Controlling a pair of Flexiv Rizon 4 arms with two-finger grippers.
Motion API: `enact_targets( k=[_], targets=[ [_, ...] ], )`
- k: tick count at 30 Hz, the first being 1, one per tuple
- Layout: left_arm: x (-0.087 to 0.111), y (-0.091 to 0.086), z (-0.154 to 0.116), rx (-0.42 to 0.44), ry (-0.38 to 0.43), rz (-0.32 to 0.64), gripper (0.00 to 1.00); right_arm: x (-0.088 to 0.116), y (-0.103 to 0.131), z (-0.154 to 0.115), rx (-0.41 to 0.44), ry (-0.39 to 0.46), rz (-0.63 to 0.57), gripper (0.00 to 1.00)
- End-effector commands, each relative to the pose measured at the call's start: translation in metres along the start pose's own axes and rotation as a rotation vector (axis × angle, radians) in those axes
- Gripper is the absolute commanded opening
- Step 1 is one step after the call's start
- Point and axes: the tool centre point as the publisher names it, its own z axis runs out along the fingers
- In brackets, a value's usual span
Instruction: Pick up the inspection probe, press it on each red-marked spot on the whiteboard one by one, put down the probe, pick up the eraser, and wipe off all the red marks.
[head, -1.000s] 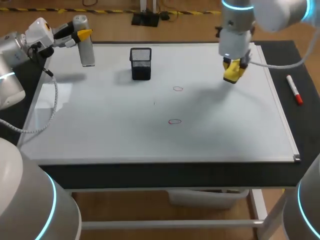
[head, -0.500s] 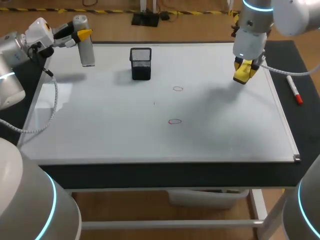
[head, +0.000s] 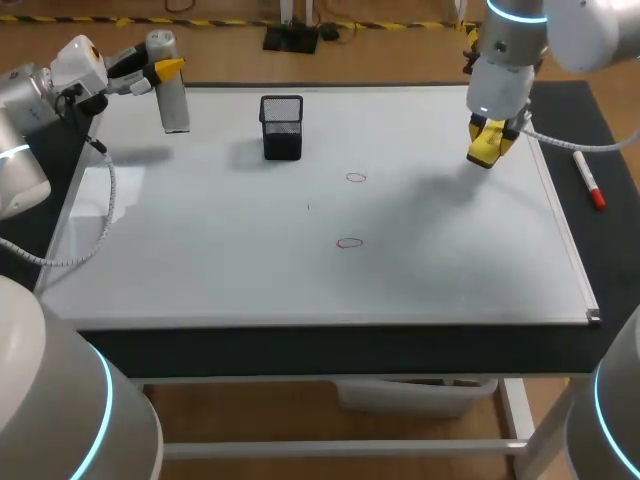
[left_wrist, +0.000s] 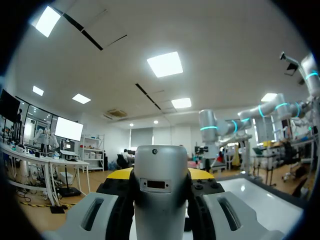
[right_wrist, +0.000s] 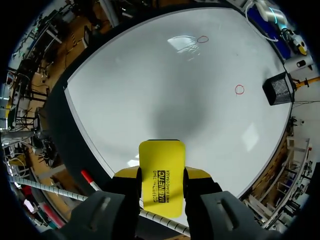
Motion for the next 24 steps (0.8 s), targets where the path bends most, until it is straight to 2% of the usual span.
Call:
enact_targets(
  k=[1,3,12,24],
  targets=[
    [0.0,-0.001,0.001,0.002,-0.001,0.002,0.0,-0.001,-0.001,0.0,0.001,0.004,-0.002,0.0],
    [0.007,0.001,0.005,-0.026,0.007,0.008,0.0,-0.001,-0.001,0.0,0.001,0.004,-0.002,0.0],
    [0.043,0.013,0.017,-0.014,0.03,-0.006,0.0,-0.001,-0.001,0.0,0.001,0.004,-0.002,0.0],
    [0.109,0.01,0.042,0.048,0.057,0.024,0.0,-0.001,-0.001,0.0,0.001,0.004,-0.002,0.0]
  ],
)
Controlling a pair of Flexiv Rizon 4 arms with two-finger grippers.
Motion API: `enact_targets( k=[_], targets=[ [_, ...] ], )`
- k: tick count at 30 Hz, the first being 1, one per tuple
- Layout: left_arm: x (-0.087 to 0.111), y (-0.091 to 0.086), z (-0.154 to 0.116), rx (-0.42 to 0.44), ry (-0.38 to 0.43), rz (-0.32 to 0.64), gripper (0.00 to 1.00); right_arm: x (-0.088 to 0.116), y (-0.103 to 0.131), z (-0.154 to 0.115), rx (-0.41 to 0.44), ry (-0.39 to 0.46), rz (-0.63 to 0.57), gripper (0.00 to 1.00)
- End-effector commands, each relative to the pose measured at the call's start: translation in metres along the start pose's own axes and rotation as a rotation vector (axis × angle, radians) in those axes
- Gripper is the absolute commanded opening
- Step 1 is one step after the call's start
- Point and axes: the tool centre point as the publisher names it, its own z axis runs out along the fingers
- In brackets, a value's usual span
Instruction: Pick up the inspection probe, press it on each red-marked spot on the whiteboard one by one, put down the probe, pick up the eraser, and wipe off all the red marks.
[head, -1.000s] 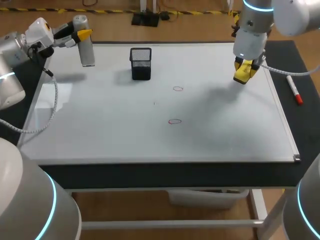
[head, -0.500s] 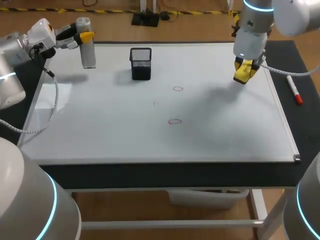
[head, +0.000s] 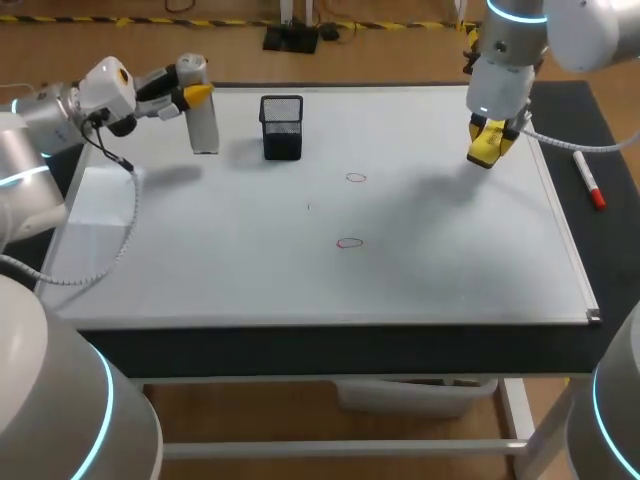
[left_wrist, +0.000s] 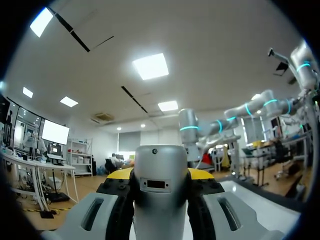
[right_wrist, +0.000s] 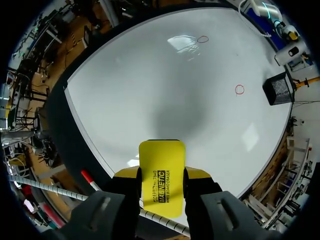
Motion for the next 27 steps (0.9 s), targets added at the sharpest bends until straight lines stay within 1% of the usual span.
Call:
enact_targets(
  k=[1,7,10,15,21,27],
  targets=[
    [0.028,-0.004,0.012,0.01,-0.052,0.012,0.0,-0.001,-0.001,0.0,0.0,0.004,-0.002,0.0],
    [0.058,-0.001,0.03,0.023,-0.068,0.023,0.0,-0.001,-0.001,0.0,0.0,0.004,-0.002,0.0],
    [0.069,0.001,0.037,0.029,-0.069,0.021,0.0,-0.001,-0.001,0.0,0.0,0.004,-0.002,0.0],
    [0.088,0.007,0.054,0.017,-0.11,0.02,0.0,-0.001,-0.001,0.0,0.0,0.004,-0.002,0.0],
    [0.101,0.015,0.076,0.025,-0.127,0.003,0.0,-0.001,-0.001,0.0,0.0,0.004,-0.002,0.0],
    [0.113,0.025,0.103,0.033,-0.115,-0.013,0.0,-0.001,-0.001,0.0,0.0,0.004,-0.002,0.0]
  ],
)
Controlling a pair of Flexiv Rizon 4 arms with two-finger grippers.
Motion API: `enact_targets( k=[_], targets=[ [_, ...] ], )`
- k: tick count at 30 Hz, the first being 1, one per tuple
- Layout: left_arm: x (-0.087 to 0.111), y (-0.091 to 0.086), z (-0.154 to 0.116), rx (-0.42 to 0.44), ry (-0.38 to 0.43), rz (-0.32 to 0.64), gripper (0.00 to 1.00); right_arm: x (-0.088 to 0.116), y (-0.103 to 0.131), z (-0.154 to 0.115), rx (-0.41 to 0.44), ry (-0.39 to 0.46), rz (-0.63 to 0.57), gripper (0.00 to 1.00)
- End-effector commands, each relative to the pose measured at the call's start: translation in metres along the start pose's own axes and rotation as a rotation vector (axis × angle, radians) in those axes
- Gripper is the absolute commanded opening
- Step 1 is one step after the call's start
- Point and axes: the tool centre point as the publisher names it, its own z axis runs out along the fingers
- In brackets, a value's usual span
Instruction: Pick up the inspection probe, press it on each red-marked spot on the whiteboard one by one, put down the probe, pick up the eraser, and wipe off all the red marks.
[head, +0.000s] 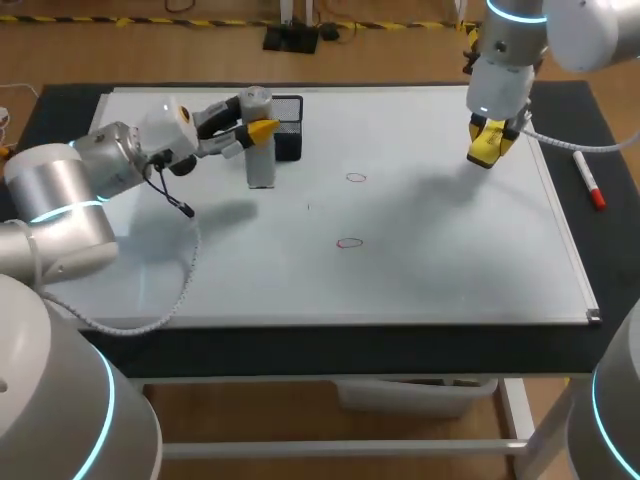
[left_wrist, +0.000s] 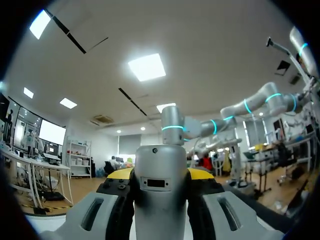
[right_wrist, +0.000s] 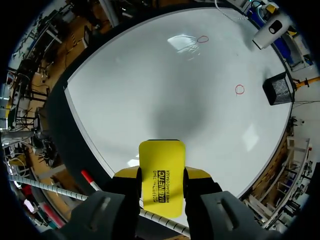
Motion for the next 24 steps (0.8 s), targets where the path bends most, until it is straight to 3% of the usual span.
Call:
enact_targets(
  k=[1,10,24],
  targets=[
    [0.008,0.008,0.022,0.003,-0.083,-0.003,0.0,0.0,-0.001,0.0,0.0,0.003,-0.002,0.0],
    [0.017,0.027,0.062,-0.006,-0.06,-0.02,0.0,0.0,-0.001,0.0,0.0,0.003,-0.002,0.0],
    [0.013,0.052,0.109,-0.011,-0.018,-0.037,0.0,0.0,-0.001,0.0,0.0,0.003,-0.002,0.0]
  ],
)
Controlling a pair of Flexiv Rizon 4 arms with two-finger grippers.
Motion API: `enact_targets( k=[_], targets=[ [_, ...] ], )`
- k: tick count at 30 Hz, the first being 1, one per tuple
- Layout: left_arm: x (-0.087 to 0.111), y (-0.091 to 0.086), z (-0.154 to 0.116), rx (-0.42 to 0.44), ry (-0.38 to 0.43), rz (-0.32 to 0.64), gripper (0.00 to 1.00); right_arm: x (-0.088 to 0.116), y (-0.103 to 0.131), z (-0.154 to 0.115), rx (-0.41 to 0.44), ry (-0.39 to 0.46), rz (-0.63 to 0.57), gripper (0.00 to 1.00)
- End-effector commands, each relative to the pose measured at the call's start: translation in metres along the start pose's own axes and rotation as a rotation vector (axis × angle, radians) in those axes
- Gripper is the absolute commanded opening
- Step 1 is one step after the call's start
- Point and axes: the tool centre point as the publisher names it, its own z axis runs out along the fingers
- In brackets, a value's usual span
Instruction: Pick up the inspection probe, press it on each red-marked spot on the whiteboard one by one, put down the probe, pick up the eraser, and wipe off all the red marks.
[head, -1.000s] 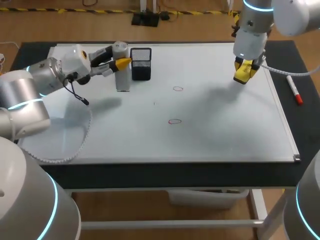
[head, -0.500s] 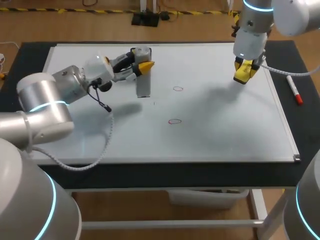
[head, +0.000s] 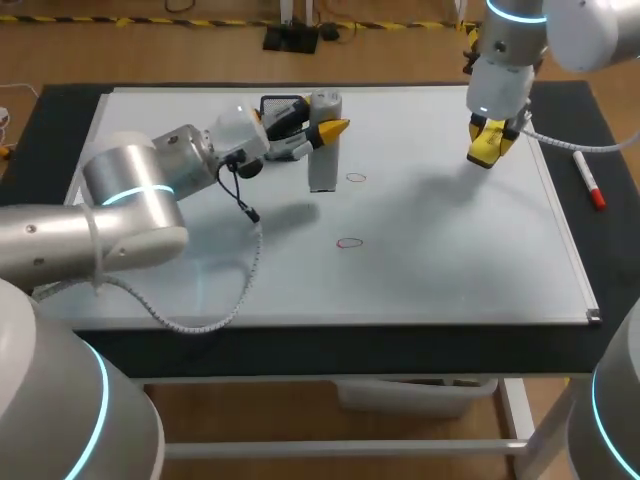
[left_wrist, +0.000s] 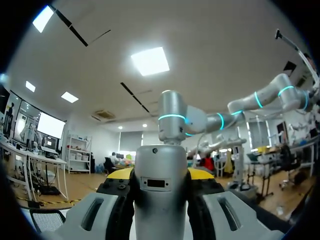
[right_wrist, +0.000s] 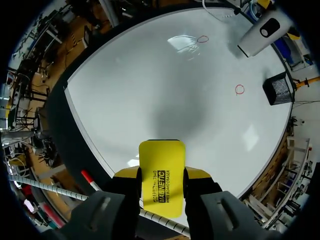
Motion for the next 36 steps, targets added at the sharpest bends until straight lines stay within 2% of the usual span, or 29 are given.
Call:
enact_targets(
  k=[1,20,29,36],
  targets=[
    [-0.007,0.012,0.02,0.007,0.003,0.002,0.0,0.0,-0.001,-0.001,0.0,0.003,-0.002,0.0],
    [-0.015,0.037,0.047,0.016,-0.002,0.013,0.0,0.0,-0.001,-0.001,0.0,0.003,-0.002,0.0],
    [-0.028,0.053,0.057,-0.003,0.002,0.023,0.0,0.0,-0.001,-0.001,0.0,0.003,-0.002,0.0],
    [-0.037,0.058,0.06,0.007,-0.002,0.019,0.0,0.0,-0.001,-0.001,0.0,0.003,-0.002,0.0]
  ],
)
